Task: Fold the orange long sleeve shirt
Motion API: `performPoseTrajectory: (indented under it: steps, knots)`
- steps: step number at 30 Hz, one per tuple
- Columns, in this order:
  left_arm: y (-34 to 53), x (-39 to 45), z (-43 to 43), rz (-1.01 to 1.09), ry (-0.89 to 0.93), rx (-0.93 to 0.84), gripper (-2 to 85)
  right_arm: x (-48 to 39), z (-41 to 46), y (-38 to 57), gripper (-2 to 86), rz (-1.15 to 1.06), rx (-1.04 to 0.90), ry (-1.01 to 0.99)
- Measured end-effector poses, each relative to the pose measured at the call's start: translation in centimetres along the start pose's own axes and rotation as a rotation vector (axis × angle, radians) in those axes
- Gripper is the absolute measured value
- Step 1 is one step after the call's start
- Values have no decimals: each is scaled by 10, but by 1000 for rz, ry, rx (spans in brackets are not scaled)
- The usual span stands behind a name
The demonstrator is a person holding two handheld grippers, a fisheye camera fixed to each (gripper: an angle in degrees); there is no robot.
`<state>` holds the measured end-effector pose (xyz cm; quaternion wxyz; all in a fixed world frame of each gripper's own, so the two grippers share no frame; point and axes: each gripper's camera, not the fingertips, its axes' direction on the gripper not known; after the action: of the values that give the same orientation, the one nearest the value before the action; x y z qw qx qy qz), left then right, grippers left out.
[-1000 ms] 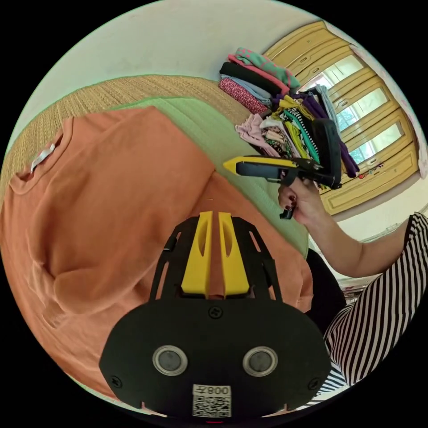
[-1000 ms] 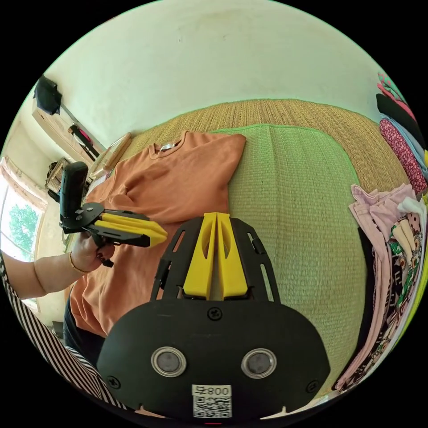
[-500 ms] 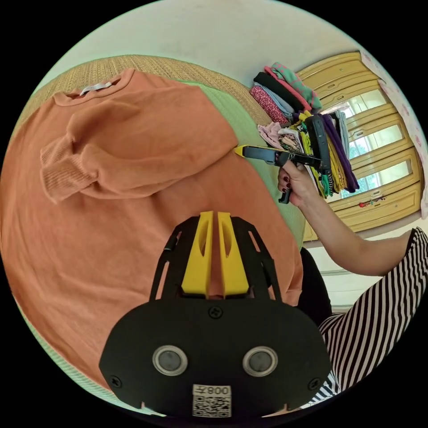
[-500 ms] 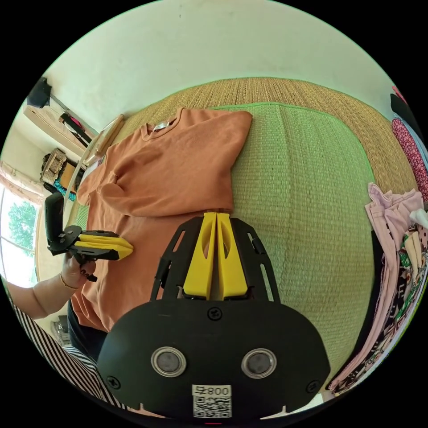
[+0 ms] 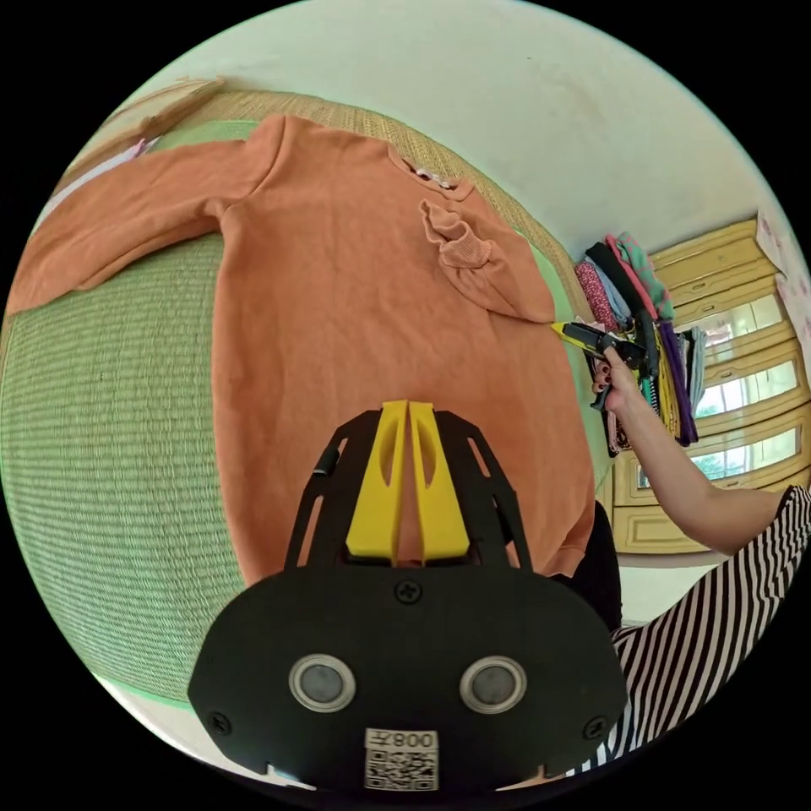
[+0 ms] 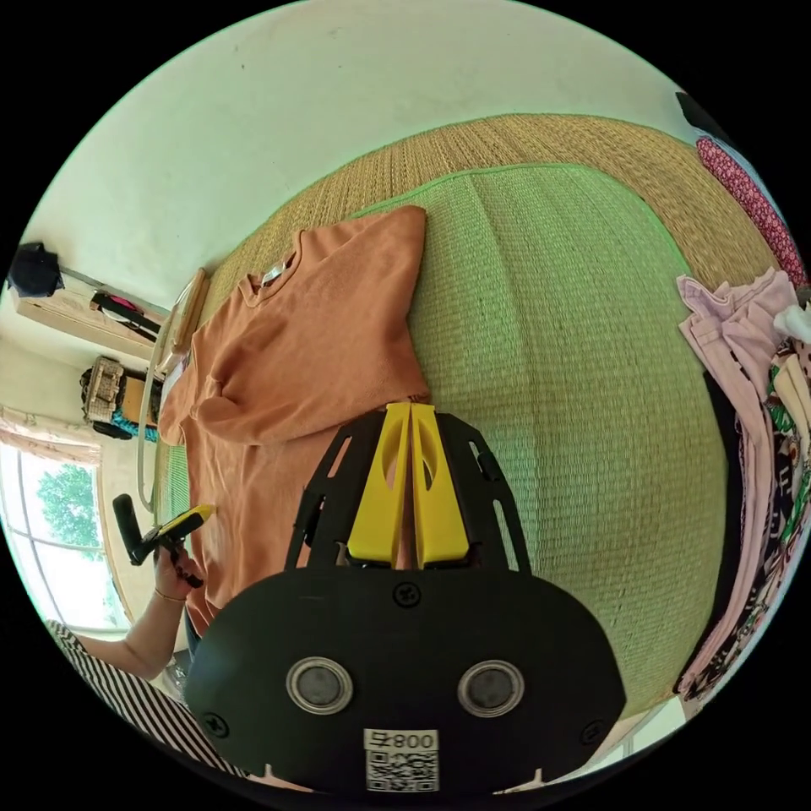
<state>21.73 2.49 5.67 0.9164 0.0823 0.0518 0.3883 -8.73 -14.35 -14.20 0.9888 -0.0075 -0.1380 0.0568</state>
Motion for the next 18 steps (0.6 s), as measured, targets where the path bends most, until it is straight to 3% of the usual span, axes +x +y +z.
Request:
performPoseTrajectory:
  steps: [2, 11, 18]
  knots:
    - [33, -43, -19, -56, 53, 104, 24, -13, -14, -3, 0, -10, 5, 71]
    - [165, -274, -85, -482, 205, 585, 85, -136, -56, -31, 2, -214, 15, -20]
    - [209, -399, -100, -626, 227, 715, 100, -287, -49, -89, 13, -381, -22, -186]
